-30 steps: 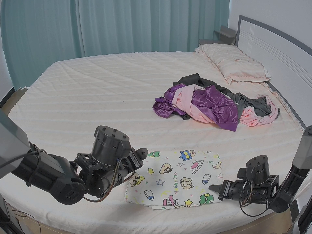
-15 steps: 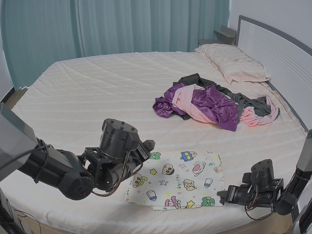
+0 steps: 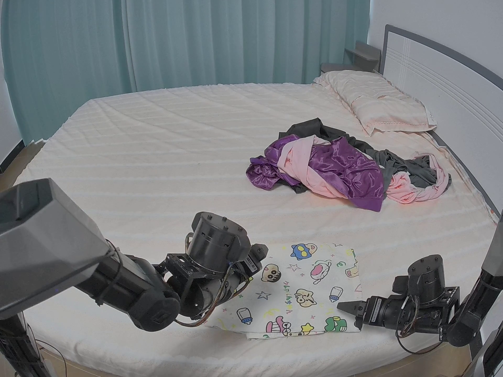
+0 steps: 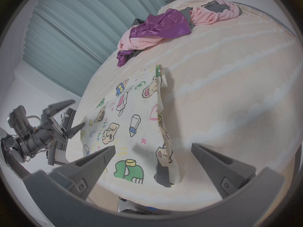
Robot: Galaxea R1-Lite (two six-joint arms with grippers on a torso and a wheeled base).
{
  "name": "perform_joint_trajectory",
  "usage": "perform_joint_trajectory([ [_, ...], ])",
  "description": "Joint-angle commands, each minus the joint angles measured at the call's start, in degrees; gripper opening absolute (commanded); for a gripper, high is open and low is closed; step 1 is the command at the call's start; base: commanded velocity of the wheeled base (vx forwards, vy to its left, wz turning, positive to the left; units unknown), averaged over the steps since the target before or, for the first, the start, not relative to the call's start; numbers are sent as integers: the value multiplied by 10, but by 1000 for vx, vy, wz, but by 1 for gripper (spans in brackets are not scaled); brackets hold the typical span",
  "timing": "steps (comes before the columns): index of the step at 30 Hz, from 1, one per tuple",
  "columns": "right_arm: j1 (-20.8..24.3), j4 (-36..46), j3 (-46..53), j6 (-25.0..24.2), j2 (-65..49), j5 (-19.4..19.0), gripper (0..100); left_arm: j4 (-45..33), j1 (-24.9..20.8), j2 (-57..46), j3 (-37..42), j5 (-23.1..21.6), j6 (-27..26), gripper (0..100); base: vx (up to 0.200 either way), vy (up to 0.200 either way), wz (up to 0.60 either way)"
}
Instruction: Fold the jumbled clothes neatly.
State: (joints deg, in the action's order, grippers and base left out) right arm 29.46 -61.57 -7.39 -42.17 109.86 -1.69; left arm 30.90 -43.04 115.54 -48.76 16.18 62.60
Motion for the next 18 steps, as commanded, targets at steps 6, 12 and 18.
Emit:
perform_joint_trajectory([
  [6,0,1,-1,2,-28,1,100,0,14,54,2,-4,1,100,0,0,0],
  [12,-14,-1,-23,2,-30,2,100,1,9,77,-2,2,0,100,0,0,0],
  [18,-56,11,-105,3,-8,7,100,-1,9,-4,5,3,0,100,0,0,0],
])
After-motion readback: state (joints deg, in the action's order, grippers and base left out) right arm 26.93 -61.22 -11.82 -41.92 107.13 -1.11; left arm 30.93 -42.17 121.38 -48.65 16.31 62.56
